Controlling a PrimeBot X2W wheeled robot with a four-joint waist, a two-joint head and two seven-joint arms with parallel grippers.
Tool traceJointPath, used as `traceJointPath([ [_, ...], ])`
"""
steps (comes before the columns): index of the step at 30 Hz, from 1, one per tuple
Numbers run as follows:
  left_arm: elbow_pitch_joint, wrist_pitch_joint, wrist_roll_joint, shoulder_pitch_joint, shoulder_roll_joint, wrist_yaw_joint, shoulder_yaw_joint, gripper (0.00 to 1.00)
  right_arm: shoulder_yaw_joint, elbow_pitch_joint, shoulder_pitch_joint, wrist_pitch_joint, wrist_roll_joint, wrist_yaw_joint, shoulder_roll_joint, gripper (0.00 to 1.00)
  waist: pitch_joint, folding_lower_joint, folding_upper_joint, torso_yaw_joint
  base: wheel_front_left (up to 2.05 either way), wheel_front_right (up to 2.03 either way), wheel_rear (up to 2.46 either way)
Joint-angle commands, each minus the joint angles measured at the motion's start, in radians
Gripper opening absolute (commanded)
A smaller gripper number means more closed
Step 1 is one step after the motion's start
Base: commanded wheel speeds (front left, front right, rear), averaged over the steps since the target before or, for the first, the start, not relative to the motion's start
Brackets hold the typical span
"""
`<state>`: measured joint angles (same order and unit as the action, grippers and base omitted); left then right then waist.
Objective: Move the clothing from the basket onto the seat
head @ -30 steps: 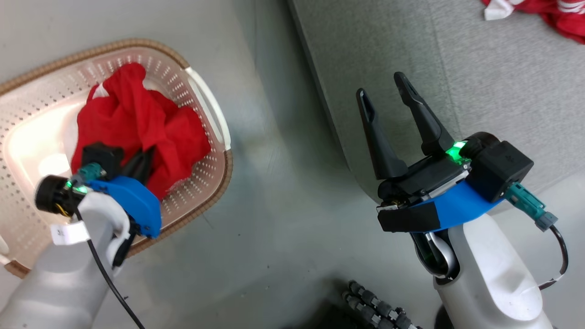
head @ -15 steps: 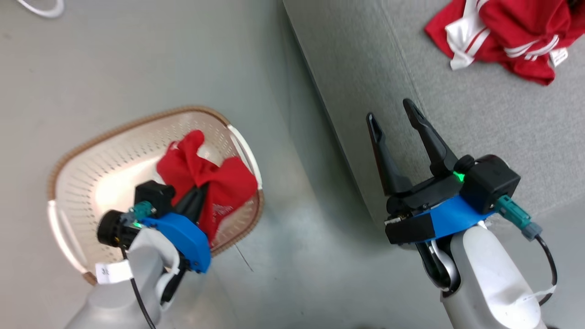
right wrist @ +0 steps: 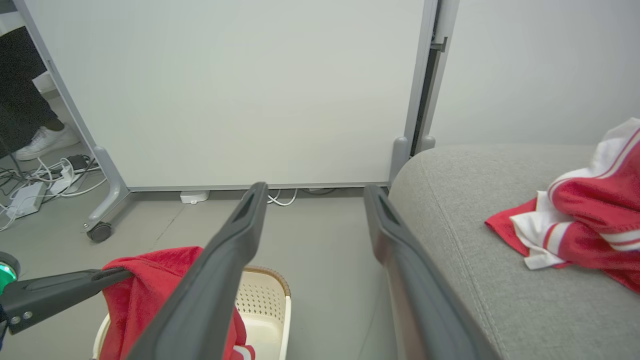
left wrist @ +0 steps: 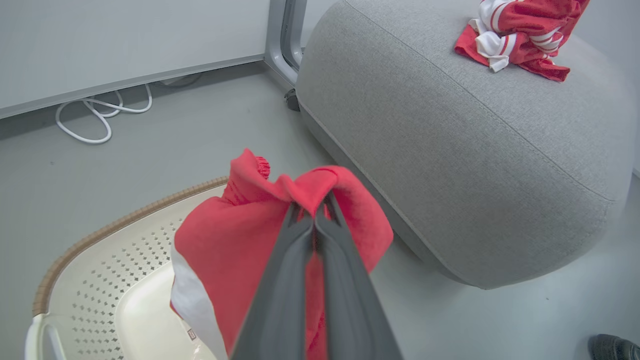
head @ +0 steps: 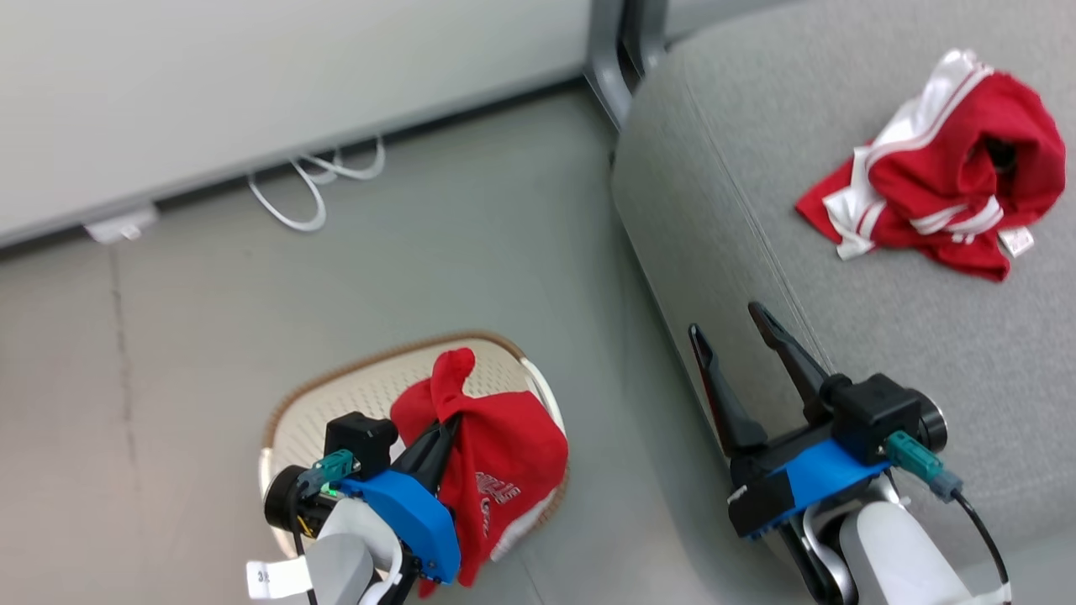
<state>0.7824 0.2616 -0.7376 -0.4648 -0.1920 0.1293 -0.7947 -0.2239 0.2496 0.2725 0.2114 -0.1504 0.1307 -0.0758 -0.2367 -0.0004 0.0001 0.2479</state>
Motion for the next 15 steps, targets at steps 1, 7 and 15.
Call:
traceJointPath([
  [1, -0.007, 0.005, 0.006, 0.011, 0.002, 0.002, 0.006, 0.0, 0.001, -0.005, -0.024, -0.007, 0.006, 0.0, -0.006, 1.0, 0.104, 0.0004, -0.0001, -0.071, 0.0, 0.0, 0.0],
  [7, -0.038, 0.005, 0.05, 0.023, 0.008, 0.002, 0.0, 0.0, -0.011, -0.03, -0.08, -0.042, 0.006, 0.0, -0.017, 1.0, 0.185, 0.0004, -0.0001, -0.106, 0.0, 0.0, 0.0],
  [15, -0.064, 0.005, 0.079, -0.041, 0.033, 0.002, -0.062, 0.0, -0.026, -0.054, -0.105, -0.071, 0.002, 0.0, -0.02, 1.0, 0.224, 0.0004, -0.0001, -0.147, 0.0, 0.0, 0.0],
])
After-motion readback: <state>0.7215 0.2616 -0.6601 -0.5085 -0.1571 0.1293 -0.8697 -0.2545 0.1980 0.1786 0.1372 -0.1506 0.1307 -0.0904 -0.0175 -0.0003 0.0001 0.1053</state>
